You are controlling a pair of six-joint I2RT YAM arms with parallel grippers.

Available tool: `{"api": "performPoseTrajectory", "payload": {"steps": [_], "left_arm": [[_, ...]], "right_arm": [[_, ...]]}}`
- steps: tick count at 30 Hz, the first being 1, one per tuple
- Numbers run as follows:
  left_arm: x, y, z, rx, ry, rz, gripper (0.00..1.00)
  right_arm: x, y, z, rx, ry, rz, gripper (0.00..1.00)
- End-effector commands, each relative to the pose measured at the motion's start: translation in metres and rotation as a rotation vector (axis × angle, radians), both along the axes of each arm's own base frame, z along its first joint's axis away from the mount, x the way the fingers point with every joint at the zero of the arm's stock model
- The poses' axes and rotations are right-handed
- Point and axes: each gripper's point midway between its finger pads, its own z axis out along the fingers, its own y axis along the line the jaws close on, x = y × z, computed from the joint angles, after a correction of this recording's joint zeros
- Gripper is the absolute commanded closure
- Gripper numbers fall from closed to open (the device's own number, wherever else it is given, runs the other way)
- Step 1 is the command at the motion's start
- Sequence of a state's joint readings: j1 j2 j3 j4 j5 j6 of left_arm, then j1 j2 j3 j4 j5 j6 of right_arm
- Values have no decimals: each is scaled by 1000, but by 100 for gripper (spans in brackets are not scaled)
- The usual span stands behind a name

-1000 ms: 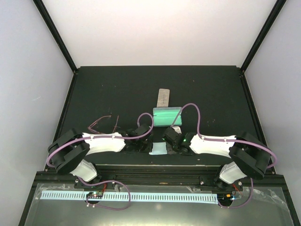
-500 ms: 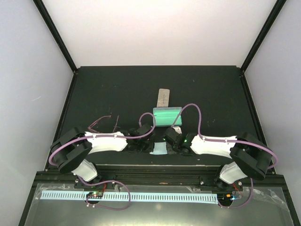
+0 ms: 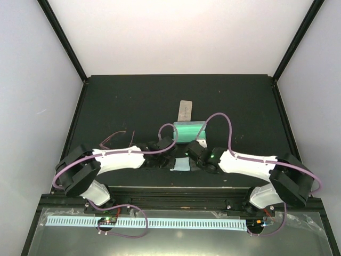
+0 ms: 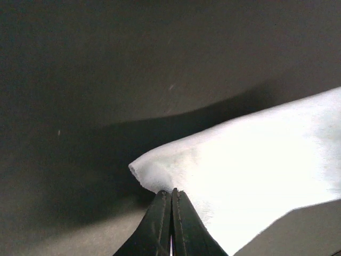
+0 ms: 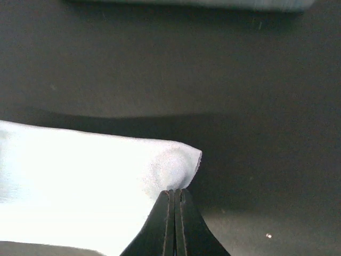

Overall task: Organize the sunglasses
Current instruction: Pick up the glasses cleaning cloth from the center of the board, then place the glasses cleaning cloth in the sunglasses case.

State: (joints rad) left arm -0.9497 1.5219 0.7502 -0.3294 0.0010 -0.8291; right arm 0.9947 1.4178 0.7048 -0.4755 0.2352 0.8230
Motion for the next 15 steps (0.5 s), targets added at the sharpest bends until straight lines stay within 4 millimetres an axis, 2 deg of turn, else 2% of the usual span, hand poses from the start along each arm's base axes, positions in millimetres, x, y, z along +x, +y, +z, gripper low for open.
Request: {"api": "performPoseTrajectory", "payload": {"steps": [1, 10, 15], "left_arm": [[28, -6, 38, -10, -110, 11, 98], [75, -16, 68, -41, -187, 36, 98], [107, -28, 77, -97, -215, 38, 98]], "right_arm": [[28, 1, 39, 8, -122, -21, 99], [71, -6, 66, 14, -216, -55, 99], [101, -9, 68, 52, -221, -91, 99]]}}
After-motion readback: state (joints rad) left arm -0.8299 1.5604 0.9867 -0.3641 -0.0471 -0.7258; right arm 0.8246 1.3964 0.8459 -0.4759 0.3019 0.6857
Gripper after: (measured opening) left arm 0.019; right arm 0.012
